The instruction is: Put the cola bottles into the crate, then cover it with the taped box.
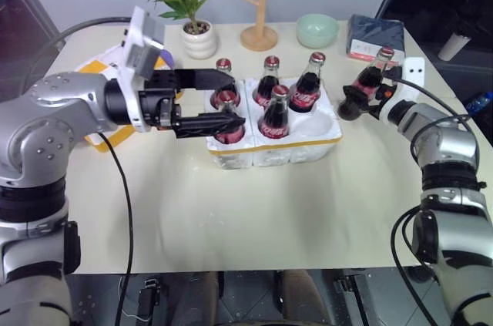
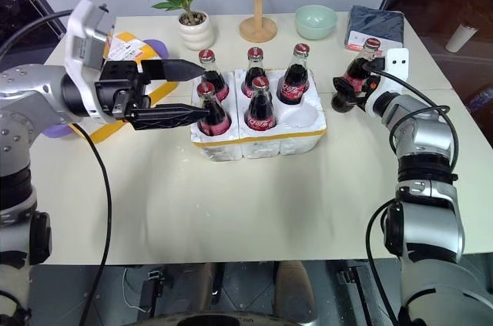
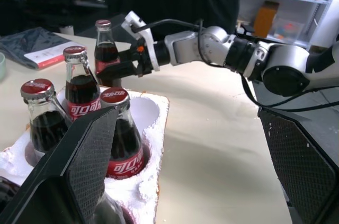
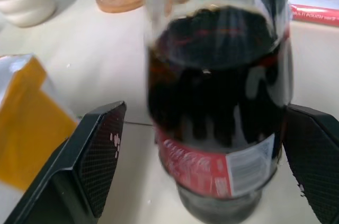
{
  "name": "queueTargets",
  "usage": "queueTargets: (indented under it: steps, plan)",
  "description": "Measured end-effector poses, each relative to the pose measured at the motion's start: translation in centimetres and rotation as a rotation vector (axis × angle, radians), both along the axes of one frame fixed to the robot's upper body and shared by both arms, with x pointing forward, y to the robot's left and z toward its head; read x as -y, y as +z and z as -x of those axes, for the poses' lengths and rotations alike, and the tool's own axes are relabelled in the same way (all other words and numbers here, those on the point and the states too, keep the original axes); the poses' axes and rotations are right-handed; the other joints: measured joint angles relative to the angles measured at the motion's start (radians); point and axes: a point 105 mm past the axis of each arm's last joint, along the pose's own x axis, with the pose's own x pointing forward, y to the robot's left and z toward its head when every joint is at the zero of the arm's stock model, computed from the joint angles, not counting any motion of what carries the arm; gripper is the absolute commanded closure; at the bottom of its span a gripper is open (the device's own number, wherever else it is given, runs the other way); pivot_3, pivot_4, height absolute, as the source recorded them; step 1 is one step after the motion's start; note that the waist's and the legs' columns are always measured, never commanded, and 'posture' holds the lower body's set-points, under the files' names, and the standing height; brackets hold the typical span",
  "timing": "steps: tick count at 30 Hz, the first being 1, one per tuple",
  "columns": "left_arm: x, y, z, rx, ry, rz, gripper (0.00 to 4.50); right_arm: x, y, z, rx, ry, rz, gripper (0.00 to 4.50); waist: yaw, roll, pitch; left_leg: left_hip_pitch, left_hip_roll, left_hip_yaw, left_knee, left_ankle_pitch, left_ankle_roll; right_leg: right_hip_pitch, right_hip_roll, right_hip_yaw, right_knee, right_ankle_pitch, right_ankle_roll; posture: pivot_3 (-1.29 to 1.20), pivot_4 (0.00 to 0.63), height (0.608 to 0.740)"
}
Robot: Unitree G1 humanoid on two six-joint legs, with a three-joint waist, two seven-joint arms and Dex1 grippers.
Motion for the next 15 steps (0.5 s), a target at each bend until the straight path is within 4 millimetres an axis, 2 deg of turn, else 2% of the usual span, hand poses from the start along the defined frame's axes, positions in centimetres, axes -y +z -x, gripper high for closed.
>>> queueTargets:
  steps: [2,7,11,13,15]
  plan:
    - [-0.1,0.0,-0.1,0.005,0.009,-0.005,0.00,0.2,0.0,-0.2,0.011,-0.011,0.007,1.71,-0.004,0.000,0.000,0.000,0.000,0.000,0.000,0.000,0.000,0.000,0.000,0.000,0.000,0.000,0.000,0.00,0.150,0.739]
    - [0.1,-0.3,-0.2,-0.003,0.008,-0.017,0.00,0.0,0.1,-0.1,0.031,0.018,0.014,1.71,-0.013,0.001,0.001,0.000,0.000,0.000,-0.001,0.000,0.000,-0.001,0.000,0.000,0.000,0.000,0.000,0.00,0.150,0.739]
    - [0.2,-0.7,-0.2,-0.012,0.010,-0.023,0.00,-0.4,0.7,1.4,0.067,0.080,0.048,1.71,-0.011,0.005,0.003,-0.002,0.000,0.000,-0.001,0.000,0.000,-0.002,0.000,0.000,0.000,0.000,0.000,0.00,0.150,0.739]
    - [0.3,-0.7,-0.1,-0.010,0.010,-0.023,0.00,-1.1,2.3,2.8,0.106,0.141,0.038,1.71,-0.011,0.008,0.005,-0.002,0.000,0.000,-0.001,0.000,0.000,-0.003,0.000,0.000,0.001,0.000,0.000,0.00,0.150,0.739]
    - [0.3,-0.8,-0.1,-0.012,0.014,-0.025,0.00,-1.9,5.5,4.6,0.178,0.213,-0.013,1.71,-0.010,0.014,0.008,-0.002,0.000,0.000,-0.001,0.000,0.000,-0.003,0.000,0.001,0.001,0.000,0.000,0.00,0.150,0.739]
